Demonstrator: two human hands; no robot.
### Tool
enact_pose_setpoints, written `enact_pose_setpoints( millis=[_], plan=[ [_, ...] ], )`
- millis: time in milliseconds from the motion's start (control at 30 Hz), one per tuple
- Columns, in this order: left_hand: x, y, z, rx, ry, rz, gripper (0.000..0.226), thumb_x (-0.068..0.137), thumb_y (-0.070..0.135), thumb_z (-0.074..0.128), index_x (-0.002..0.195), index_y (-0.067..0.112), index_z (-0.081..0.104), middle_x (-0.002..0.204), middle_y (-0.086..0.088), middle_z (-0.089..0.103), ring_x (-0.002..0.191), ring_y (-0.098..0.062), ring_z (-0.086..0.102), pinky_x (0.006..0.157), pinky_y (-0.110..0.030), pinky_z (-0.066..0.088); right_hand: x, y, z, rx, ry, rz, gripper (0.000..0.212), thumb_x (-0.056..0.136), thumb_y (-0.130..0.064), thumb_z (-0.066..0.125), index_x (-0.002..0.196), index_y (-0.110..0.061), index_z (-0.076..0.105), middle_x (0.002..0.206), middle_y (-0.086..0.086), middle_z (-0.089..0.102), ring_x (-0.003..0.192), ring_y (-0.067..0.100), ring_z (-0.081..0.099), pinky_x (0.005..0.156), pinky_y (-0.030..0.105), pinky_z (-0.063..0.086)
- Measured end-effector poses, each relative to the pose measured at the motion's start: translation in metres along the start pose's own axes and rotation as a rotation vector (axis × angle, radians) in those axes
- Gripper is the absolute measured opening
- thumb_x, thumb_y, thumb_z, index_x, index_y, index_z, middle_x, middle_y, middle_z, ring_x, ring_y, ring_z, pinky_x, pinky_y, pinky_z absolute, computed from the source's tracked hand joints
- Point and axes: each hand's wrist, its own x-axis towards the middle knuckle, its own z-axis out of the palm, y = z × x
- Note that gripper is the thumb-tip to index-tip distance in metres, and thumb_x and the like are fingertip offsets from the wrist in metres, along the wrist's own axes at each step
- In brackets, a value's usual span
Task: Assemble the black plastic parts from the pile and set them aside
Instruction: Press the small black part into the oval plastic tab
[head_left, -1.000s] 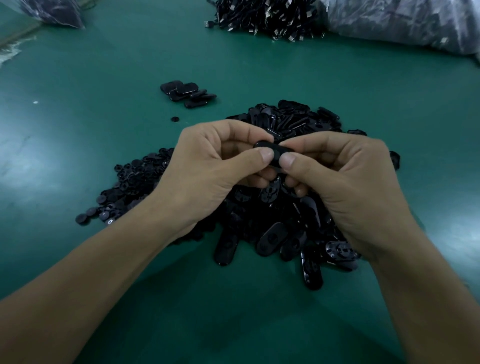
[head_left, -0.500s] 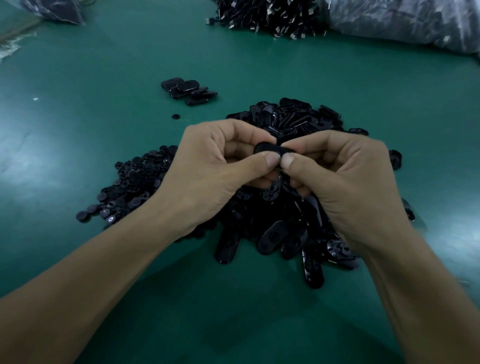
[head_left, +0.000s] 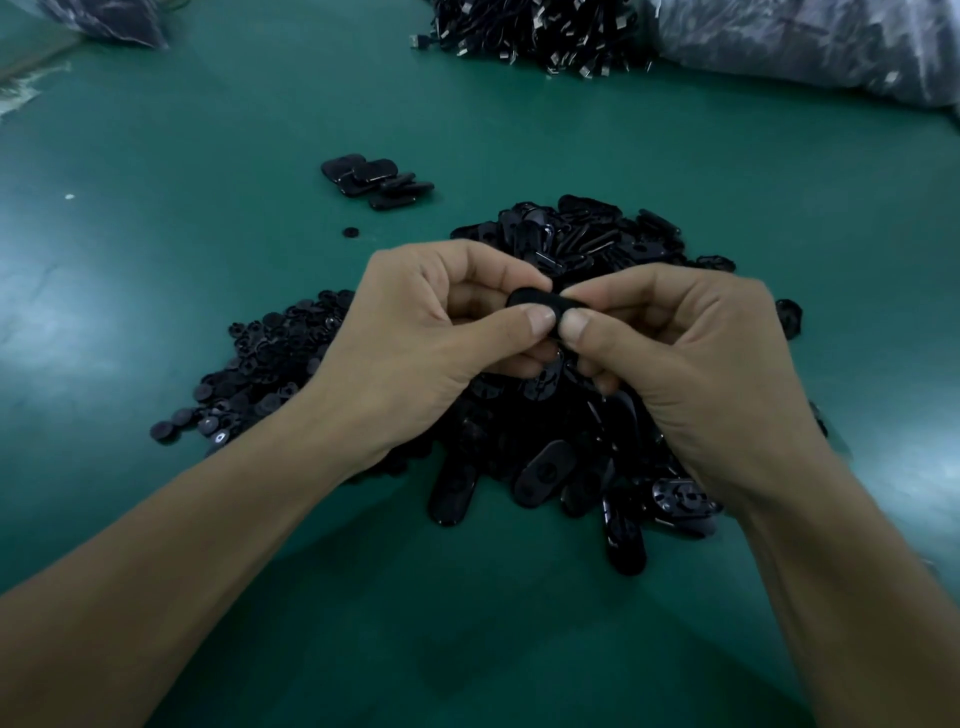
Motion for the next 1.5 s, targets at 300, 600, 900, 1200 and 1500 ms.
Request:
enact_pose_setpoints(
  millis=[300,600,900,1200,1500],
  plan=[
    [0.000,0.001,-0.001,0.043,-0.001,-0.003,0.011,0.084,0.002,0.074,0.088,0.011,0.070,0.074,-0.009,0.075,0.065,-0.018,0.074,0.061,-0.024,0.059,-0.002,-0.003,0.001,-0.035,0.013,-0.034,0.016,0.086,-0.003,0.074,0.086,-0.020,0.075,0.068,-0.004,0.073,0.057,0.002,0.064,0.055,0.014,0.050],
    [0.001,0.001,-0.003,0.070,0.009,-0.009,0.013,0.082,0.003,0.076,0.083,0.013,0.069,0.070,-0.009,0.074,0.061,-0.018,0.072,0.060,-0.027,0.060,-0.001,0.000,-0.002,-0.104,-0.020,-0.051,0.017,0.089,-0.009,0.074,0.093,-0.025,0.076,0.074,0.000,0.074,0.061,0.011,0.066,0.057,0.020,0.054],
    [0.002,0.001,-0.005,0.027,-0.059,-0.020,0.015,0.077,0.014,0.075,0.090,0.010,0.070,0.076,-0.009,0.076,0.067,-0.017,0.074,0.062,-0.023,0.059,0.000,0.001,-0.005,-0.015,-0.046,-0.031,0.014,0.083,-0.010,0.079,0.084,-0.023,0.076,0.071,0.000,0.075,0.059,0.007,0.066,0.054,0.017,0.052],
    [0.002,-0.002,-0.002,-0.041,-0.066,-0.070,0.022,0.074,0.016,0.074,0.093,0.007,0.069,0.076,-0.011,0.076,0.065,-0.017,0.073,0.061,-0.022,0.059,0.001,0.003,-0.008,0.029,-0.094,-0.011,0.010,0.085,-0.010,0.078,0.089,-0.019,0.076,0.073,0.004,0.075,0.062,0.009,0.068,0.058,0.017,0.052],
    [0.002,-0.002,-0.002,-0.009,-0.064,-0.051,0.020,0.075,0.017,0.073,0.092,0.009,0.069,0.077,-0.010,0.076,0.067,-0.017,0.074,0.063,-0.023,0.059,0.000,-0.001,-0.005,-0.038,-0.051,-0.011,0.017,0.084,-0.004,0.077,0.083,-0.021,0.075,0.069,0.000,0.074,0.058,0.007,0.067,0.054,0.017,0.052]
  ],
)
